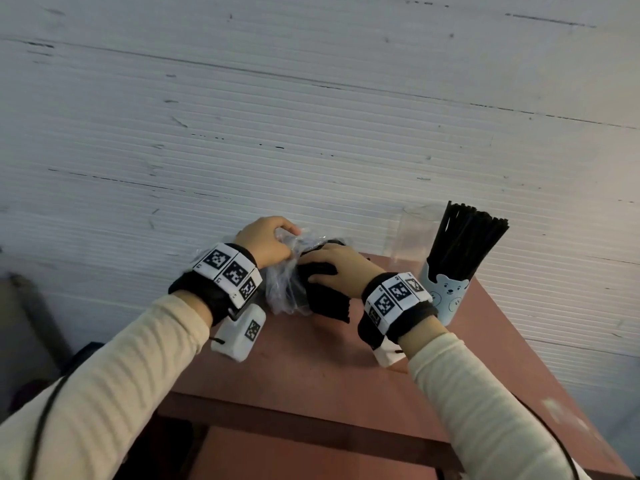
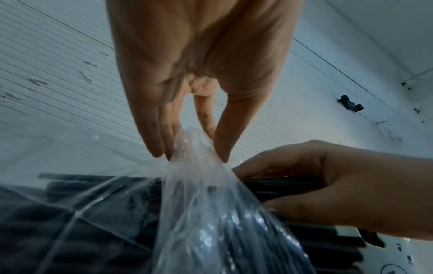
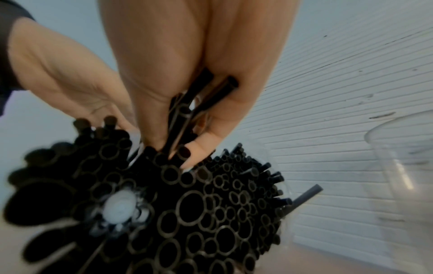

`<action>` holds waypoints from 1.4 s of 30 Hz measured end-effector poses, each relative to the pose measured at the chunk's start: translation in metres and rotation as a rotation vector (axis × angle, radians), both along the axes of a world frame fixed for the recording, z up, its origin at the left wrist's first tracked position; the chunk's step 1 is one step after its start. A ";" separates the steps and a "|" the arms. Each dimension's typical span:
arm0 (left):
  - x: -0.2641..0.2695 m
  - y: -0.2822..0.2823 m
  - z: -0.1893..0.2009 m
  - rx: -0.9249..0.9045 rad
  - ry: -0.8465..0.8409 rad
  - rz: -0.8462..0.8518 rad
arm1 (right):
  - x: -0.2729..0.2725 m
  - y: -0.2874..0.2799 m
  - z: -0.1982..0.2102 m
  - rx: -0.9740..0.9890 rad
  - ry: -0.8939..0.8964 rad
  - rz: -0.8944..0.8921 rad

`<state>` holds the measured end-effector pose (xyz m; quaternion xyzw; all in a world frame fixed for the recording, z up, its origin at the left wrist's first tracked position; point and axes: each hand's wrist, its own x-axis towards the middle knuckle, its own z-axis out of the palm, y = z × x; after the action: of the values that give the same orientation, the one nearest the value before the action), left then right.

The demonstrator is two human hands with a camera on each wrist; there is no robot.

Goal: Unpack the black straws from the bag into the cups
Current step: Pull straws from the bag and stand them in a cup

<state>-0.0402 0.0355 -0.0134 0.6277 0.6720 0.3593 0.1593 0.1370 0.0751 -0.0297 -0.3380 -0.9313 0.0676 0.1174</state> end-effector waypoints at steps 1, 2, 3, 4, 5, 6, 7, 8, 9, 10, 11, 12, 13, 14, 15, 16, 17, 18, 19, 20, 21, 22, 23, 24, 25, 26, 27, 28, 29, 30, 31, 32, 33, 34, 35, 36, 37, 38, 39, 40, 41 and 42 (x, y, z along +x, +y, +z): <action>0.000 0.001 0.000 -0.008 -0.001 0.008 | 0.002 0.001 0.000 -0.006 0.026 0.001; 0.001 0.001 0.000 -0.012 0.000 0.013 | 0.004 0.002 0.002 -0.015 0.057 0.005; 0.001 0.002 0.000 -0.014 0.000 0.017 | 0.007 0.003 0.003 -0.032 0.087 0.008; 0.002 0.003 0.000 -0.013 0.002 0.021 | 0.009 0.003 0.005 -0.052 0.111 0.005; 0.003 0.003 0.000 -0.011 0.005 0.023 | 0.011 0.004 0.006 -0.070 0.133 -0.002; 0.003 0.003 0.000 -0.008 0.009 0.025 | 0.012 0.004 0.007 -0.085 0.154 -0.008; 0.004 0.003 0.000 -0.006 0.012 0.028 | 0.014 0.005 0.007 -0.102 0.177 -0.013; 0.004 0.003 0.000 -0.004 0.015 0.030 | 0.015 0.005 0.007 -0.123 0.205 -0.014; 0.004 0.004 0.000 -0.003 0.017 0.032 | 0.017 0.006 0.007 -0.158 0.241 -0.019; 0.004 0.004 0.000 -0.001 0.016 0.029 | 0.018 0.006 0.007 -0.210 0.287 -0.024; 0.004 0.004 0.001 -0.001 0.014 0.025 | 0.019 0.007 0.006 -0.271 0.335 -0.029; 0.004 0.005 0.000 -0.005 0.012 0.018 | 0.020 0.007 0.006 -0.326 0.374 -0.028; 0.005 0.005 0.000 -0.010 0.013 0.013 | 0.020 0.007 0.005 -0.367 0.399 -0.028; 0.005 0.006 -0.001 -0.016 0.017 0.011 | 0.019 0.007 0.005 -0.397 0.415 -0.031; 0.005 0.007 -0.002 -0.020 0.021 0.011 | 0.018 0.008 0.004 -0.421 0.433 -0.037; 0.005 0.007 -0.003 -0.023 0.021 0.012 | 0.017 0.009 0.003 -0.434 0.454 -0.046; 0.005 0.007 -0.003 -0.024 0.019 0.013 | 0.016 0.011 0.002 -0.437 0.480 -0.059; 0.005 0.008 -0.003 -0.023 0.017 0.015 | 0.015 0.012 0.000 -0.430 0.505 -0.071; 0.005 0.008 -0.003 -0.020 0.016 0.017 | 0.015 0.014 -0.001 -0.418 0.525 -0.085; 0.005 0.008 -0.004 -0.017 0.018 0.020 | 0.015 0.015 -0.002 -0.406 0.538 -0.098; 0.005 0.008 -0.004 -0.015 0.021 0.021 | 0.016 0.015 -0.002 -0.398 0.547 -0.107; 0.005 0.008 -0.004 -0.015 0.022 0.022 | 0.018 0.015 -0.002 -0.398 0.557 -0.109; 0.004 0.007 -0.005 -0.017 0.020 0.020 | 0.022 0.015 -0.001 -0.405 0.570 -0.108; 0.004 0.007 -0.005 -0.017 0.018 0.016 | 0.026 0.014 0.001 -0.416 0.583 -0.104; 0.004 0.006 -0.005 -0.014 0.016 0.008 | 0.031 0.013 0.003 -0.426 0.592 -0.100; 0.004 0.005 -0.005 -0.009 0.016 -0.001 | 0.036 0.011 0.006 -0.432 0.595 -0.096; 0.005 0.004 -0.004 -0.003 0.018 -0.012 | 0.043 0.011 0.008 -0.434 0.592 -0.096; 0.006 0.003 -0.003 0.003 0.023 -0.022 | 0.049 0.010 0.010 -0.431 0.585 -0.100; 0.007 0.002 -0.002 0.007 0.029 -0.029 | 0.056 0.010 0.012 -0.427 0.578 -0.106; 0.009 0.001 -0.001 0.010 0.041 -0.030 | 0.061 0.009 0.014 -0.425 0.574 -0.112; 0.011 0.002 -0.001 0.014 0.062 -0.026 | 0.067 0.007 0.016 -0.428 0.575 -0.115; 0.013 0.001 0.000 0.024 0.095 -0.018 | 0.072 0.006 0.018 -0.434 0.576 -0.115; 0.016 0.001 0.001 0.043 0.130 -0.023 | 0.077 0.003 0.020 -0.439 0.577 -0.115; 0.021 0.000 0.002 0.077 0.163 -0.050 | 0.083 0.000 0.022 -0.440 0.577 -0.120; 0.027 -0.002 0.005 0.118 0.192 -0.098 | 0.088 -0.003 0.025 -0.439 0.577 -0.126; 0.034 -0.004 0.007 0.145 0.220 -0.165 | 0.092 -0.006 0.027 -0.437 0.578 -0.132; 0.043 -0.005 0.009 0.149 0.250 -0.234 | 0.098 -0.008 0.029 -0.433 0.580 -0.139; 0.051 -0.005 0.010 0.130 0.281 -0.291 | 0.101 -0.010 0.031 -0.424 0.579 -0.144; 0.060 -0.002 0.010 0.088 0.309 -0.332 | 0.106 -0.012 0.032 -0.405 0.574 -0.151; 0.067 0.002 0.010 0.044 0.336 -0.353 | 0.109 -0.014 0.034 -0.380 0.563 -0.157; 0.073 0.007 0.010 0.010 0.365 -0.363 | 0.111 -0.016 0.035 -0.359 0.550 -0.161; 0.081 0.012 0.010 -0.010 0.396 -0.370 | 0.113 -0.018 0.036 -0.342 0.539 -0.169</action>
<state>0.0404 0.0475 -0.0030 0.7969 0.5659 0.1909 0.0909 0.2503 0.0569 0.0063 -0.3987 -0.8106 0.3003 0.3063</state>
